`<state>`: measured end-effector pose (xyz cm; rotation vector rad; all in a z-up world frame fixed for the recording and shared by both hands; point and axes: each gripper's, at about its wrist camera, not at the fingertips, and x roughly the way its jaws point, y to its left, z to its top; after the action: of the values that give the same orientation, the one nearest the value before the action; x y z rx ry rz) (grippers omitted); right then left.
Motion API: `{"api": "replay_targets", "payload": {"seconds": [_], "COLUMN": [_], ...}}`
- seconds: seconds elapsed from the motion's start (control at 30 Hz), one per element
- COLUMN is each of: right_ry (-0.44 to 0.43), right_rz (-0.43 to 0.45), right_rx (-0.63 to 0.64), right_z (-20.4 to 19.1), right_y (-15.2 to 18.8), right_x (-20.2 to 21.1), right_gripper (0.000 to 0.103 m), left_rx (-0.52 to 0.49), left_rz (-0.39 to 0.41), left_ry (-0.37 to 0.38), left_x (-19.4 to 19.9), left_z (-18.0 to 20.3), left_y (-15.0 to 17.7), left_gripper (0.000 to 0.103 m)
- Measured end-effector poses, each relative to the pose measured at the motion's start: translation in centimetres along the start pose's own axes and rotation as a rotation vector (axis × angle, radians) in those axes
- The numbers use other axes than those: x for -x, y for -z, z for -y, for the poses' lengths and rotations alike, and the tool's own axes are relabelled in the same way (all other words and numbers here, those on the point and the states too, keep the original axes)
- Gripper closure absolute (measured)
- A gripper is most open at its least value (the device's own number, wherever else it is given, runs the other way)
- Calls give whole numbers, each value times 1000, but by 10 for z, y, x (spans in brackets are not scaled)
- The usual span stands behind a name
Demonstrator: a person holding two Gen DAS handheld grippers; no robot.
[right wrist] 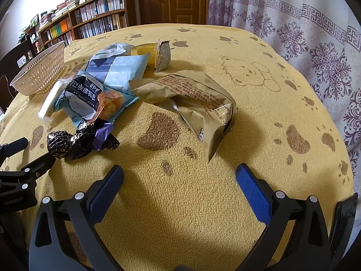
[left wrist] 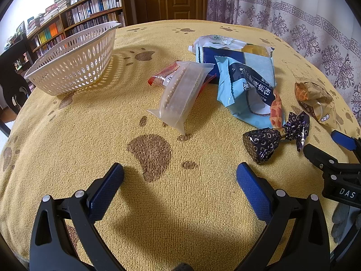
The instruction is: Organize snacks
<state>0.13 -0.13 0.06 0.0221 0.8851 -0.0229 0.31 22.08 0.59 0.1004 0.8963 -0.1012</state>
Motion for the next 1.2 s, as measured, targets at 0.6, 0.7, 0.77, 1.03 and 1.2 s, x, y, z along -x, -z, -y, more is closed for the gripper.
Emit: {"api": "replay_targets", "payload": {"seconds": [0.6, 0.7, 0.77, 1.03, 1.2], "right_ry": [-8, -7, -8, -10, -43], "right_rz": [-15, -16, -15, -15, -11], "right_rx": [13, 13, 12, 12, 11], "right_z": [-1, -1, -1, -1, 2], "right_y": [0, 0, 0, 0, -1], "right_x": [-3, -3, -3, -2, 0], "right_gripper": [5, 5, 5, 5, 5], "left_rx": [1, 1, 1, -1, -11], "left_rz": [0, 0, 1, 2, 9], "left_ry": [4, 4, 4, 13, 54], "left_x": [1, 1, 1, 1, 6], "left_z": [0, 0, 0, -3, -6], "left_y": [0, 0, 0, -1, -1], "left_gripper": [2, 2, 2, 2, 2]}}
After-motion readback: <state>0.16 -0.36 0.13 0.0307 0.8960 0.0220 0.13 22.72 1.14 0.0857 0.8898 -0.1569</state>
